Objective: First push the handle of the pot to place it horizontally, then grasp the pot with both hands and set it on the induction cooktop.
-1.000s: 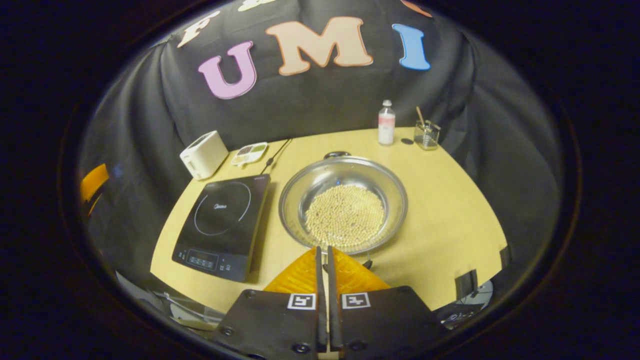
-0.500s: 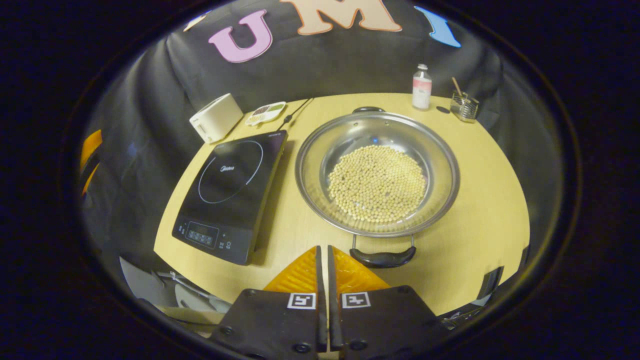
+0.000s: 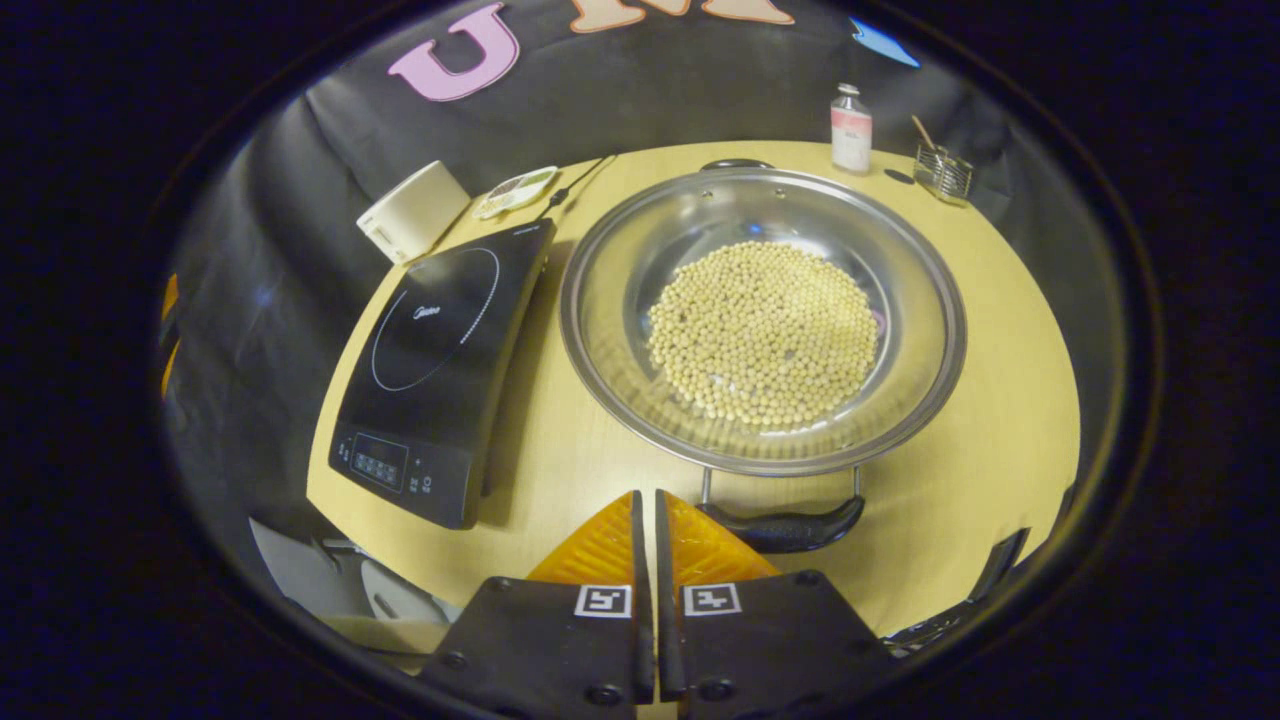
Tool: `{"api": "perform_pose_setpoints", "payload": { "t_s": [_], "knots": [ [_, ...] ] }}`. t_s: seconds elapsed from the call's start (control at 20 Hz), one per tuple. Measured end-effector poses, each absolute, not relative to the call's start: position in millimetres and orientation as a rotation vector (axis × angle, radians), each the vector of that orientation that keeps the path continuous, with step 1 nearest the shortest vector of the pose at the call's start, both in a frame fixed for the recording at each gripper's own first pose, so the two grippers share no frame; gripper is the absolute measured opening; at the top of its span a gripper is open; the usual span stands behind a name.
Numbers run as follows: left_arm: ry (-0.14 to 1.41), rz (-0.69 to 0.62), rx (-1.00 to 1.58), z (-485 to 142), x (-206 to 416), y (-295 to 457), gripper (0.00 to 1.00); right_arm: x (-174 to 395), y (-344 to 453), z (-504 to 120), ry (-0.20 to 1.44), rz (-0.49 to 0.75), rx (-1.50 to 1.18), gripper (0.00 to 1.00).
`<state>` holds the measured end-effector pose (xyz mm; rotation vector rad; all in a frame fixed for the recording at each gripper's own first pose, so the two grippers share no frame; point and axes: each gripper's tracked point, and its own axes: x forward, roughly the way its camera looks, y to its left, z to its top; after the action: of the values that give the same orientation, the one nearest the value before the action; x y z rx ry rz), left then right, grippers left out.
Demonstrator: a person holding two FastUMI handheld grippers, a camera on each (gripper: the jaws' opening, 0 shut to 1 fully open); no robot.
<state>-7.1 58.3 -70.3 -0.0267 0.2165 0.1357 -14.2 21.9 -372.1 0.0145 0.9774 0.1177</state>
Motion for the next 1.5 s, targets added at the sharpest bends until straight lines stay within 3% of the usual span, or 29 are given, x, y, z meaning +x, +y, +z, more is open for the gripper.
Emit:
{"api": "perform_pose_setpoints", "payload": {
  "t_s": [0.1, 1.05, 1.1, 1.15, 1.5],
  "knots": [
    [0.219, 0.13, -0.025, -71.8, -4.6, 53.2, 0.96, -12.9, 19.3, -372.6, 0.982, 0.112, 0.031, 0.0],
    [0.223, -0.014, -0.084, -77.9, 39.2, -20.2, 0.96, 6.4, -83.9, -363.7, 0.953, -0.121, -0.012, 0.0],
    [0.226, -0.026, -0.081, -79.6, 43.4, -25.8, 0.92, 8.4, -92.1, -363.1, 0.949, -0.135, -0.015, 0.02],
    [0.23, -0.032, -0.077, -80.4, 46.7, -30.6, 0.96, 11.5, -100.5, -361.8, 0.946, -0.149, -0.012, 0.02],
    [0.238, -0.08, -0.062, -80.9, 60.8, -59.0, 0.96, 35.1, -150.7, -351.2, 0.926, -0.226, -0.011, 0.03]
  ]
}}
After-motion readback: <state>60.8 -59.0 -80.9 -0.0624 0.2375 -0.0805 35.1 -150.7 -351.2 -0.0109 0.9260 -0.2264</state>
